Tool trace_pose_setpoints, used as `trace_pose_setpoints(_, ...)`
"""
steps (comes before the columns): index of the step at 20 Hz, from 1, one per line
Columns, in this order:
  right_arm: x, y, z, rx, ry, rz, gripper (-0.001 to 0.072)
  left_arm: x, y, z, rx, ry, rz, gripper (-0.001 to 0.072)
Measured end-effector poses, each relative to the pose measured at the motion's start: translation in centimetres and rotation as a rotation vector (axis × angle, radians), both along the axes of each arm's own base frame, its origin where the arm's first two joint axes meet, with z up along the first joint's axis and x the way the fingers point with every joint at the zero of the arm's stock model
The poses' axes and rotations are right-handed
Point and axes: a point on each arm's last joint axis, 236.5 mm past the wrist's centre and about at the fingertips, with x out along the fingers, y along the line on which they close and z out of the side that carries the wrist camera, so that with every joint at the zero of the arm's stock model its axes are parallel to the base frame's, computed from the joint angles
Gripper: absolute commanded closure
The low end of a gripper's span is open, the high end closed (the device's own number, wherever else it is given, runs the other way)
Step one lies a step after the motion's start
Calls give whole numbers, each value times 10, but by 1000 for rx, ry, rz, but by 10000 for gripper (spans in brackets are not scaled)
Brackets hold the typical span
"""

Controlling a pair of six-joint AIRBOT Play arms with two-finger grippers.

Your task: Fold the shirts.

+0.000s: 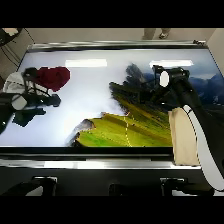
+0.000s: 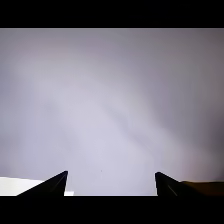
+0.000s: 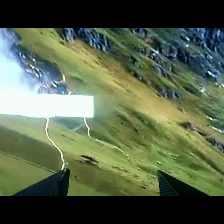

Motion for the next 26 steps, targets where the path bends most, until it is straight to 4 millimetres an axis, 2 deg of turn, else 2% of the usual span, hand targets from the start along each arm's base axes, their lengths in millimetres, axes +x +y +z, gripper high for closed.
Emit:
trace_pose_setpoints(1, 1, 0, 0, 0, -3, 2, 61, 6, 30, 5, 19, 10, 68, -13)
trace_pose_setpoints(3, 1, 1, 0, 2, -7, 3, 61, 7, 104, 9, 21, 69, 245, -13)
trace_pose_setpoints(5, 2, 1, 1, 3, -10, 4, 62, -16, 175, -5, -30, 169, 438, -13)
trace_pose_setpoints(6, 3, 1, 0, 3, -10, 4, 63, -30, 203, -14, -69, 206, 522, -13)
trace_pose_setpoints(8, 2, 2, 0, 9, -6, 4, 63, -56, 243, -36, -146, 254, 655, -13)
trace_pose_setpoints(10, -1, 6, -1, 26, 5, 5, 63, -72, 271, -58, -212, 250, 748, -13)
trace_pose_setpoints(13, -4, 16, 0, 67, 22, 6, 63, -67, 285, -88, -308, 208, 780, -13)
trace_pose_setpoints(15, -6, 22, 0, 94, 31, 6, 63, -53, 284, -107, -367, 175, 761, -13)
trace_pose_setpoints(20, -10, 32, 2, 138, 47, 8, 63, -11, 260, -136, -480, 113, 664, -13)
trace_pose_setpoints(21, -10, 33, 2, 141, 49, 8, 63, -5, 257, -140, -488, 103, 651, 21)
trace_pose_setpoints(22, -11, 33, 2, 144, 51, 8, 63, -1, 253, -145, -498, 101, 642, 174)
trace_pose_setpoints(23, -11, 34, 2, 147, 51, 7, 63, 3, 251, -149, -507, 100, 637, 363)
trace_pose_setpoints(24, -11, 34, 2, 150, 53, 1, 63, 5, 249, -152, -513, 100, 631, 588)
trace_pose_setpoints(25, -11, 35, 2, 153, 54, -1, 63, 6, 247, -155, -517, 102, 628, 679)
trace_pose_setpoints(26, -12, 35, 2, 157, 56, -4, 63, 7, 246, -157, -522, 102, 625, 680)
